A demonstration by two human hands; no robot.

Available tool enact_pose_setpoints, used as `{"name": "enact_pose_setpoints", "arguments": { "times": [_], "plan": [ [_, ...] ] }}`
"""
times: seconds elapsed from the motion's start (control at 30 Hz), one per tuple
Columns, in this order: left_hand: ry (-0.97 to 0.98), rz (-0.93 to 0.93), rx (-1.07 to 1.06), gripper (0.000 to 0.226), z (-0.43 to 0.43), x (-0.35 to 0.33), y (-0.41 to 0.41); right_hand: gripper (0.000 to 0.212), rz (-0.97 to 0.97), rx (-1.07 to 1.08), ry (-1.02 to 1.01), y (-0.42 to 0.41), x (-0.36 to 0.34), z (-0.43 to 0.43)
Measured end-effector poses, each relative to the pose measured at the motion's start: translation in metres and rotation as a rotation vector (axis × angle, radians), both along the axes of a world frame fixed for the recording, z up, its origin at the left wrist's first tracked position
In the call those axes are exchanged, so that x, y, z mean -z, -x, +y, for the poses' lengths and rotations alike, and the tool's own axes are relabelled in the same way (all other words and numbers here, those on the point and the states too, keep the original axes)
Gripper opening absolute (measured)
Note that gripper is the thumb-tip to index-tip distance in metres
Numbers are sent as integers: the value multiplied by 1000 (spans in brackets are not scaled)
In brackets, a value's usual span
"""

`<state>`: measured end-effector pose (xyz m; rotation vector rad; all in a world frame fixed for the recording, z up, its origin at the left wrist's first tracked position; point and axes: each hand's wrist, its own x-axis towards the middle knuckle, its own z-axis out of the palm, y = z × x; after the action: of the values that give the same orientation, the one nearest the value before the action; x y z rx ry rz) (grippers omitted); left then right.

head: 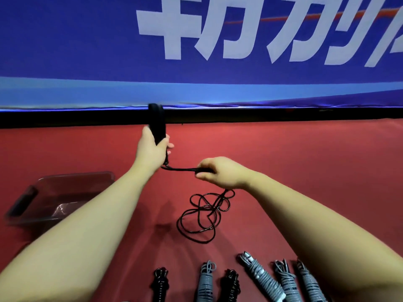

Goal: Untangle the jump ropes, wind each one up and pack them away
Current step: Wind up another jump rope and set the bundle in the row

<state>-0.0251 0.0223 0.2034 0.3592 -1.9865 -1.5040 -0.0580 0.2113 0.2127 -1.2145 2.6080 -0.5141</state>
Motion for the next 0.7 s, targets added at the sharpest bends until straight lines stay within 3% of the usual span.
{"name": "enact_pose_setpoints", "arguments": {
  "times": [0.1, 0.17, 0.27, 0.47, 0.6, 0.7],
  "plan": [
    [141, -147, 196, 21, 9, 9, -5, 31, 405, -14, -107, 1, -20, -2],
    [138, -222, 281, 25, 17, 9, -8, 30, 504, 18, -78, 4, -31, 0],
    [151, -324, 439, 34, 25, 3, -13, 35, 448, 74, 22, 6, -39, 6],
    [-63, -514, 737, 31, 36, -6, -21, 81, 412, 144, 141, 9, -57, 24],
    [-162, -672, 925, 32, 38, -7, -28, 56, 529, -24, -47, 13, -52, 26],
    [-213, -747, 1015, 42, 34, -8, -32, 44, 484, -116, -71, 15, -44, 30]
  ]
}}
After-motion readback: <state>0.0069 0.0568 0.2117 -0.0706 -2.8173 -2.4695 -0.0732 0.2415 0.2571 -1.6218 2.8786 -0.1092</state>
